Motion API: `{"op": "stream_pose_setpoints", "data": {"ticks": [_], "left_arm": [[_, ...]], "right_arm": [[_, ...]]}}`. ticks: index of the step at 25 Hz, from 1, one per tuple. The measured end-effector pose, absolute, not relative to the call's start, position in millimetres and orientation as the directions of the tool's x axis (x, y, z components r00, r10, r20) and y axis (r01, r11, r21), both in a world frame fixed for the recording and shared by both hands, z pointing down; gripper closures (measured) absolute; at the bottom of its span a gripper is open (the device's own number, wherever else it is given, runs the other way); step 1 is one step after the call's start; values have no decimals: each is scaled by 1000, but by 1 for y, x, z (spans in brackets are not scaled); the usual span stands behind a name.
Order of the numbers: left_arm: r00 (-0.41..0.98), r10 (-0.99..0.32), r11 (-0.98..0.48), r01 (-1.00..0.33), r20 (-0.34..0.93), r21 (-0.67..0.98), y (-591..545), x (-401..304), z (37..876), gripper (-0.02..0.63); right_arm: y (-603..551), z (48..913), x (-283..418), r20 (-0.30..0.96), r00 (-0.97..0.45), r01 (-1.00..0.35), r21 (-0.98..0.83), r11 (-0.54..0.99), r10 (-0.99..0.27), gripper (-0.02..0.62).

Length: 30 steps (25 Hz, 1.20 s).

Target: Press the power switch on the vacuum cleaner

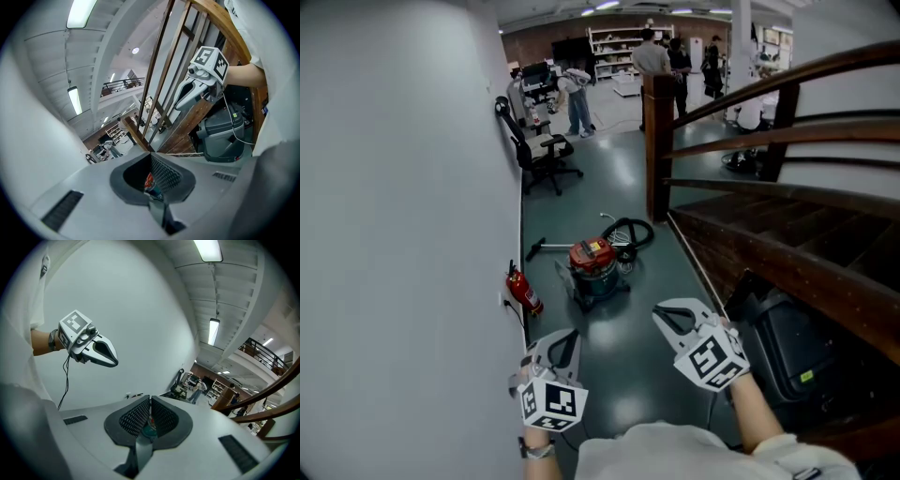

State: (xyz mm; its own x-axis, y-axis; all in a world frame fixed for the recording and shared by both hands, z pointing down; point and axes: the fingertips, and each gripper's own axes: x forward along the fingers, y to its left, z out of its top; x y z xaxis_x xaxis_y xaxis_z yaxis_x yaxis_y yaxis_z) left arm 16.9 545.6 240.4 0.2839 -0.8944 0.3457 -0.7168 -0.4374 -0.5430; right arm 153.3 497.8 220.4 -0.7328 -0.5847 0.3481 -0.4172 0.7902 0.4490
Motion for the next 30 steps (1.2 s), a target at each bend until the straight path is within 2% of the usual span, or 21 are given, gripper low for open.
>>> {"op": "stream_pose_setpoints", "data": {"ticks": [13,18,30], "left_arm": [[310,-884,-461,-706,350,-538,562,-7,248,607],[320,-872,-483,-687,372,-542,573,-24,256,607],[316,-863,-494,-694,394,-525,567,-47,267,607]], "right_arm": [[516,224,133,361,-696,-452,452,769,-621,565],[528,223,117,358,-665,-453,506,734,-656,565],[517,235,90,365,-681,-452,472,757,-635,565]]}}
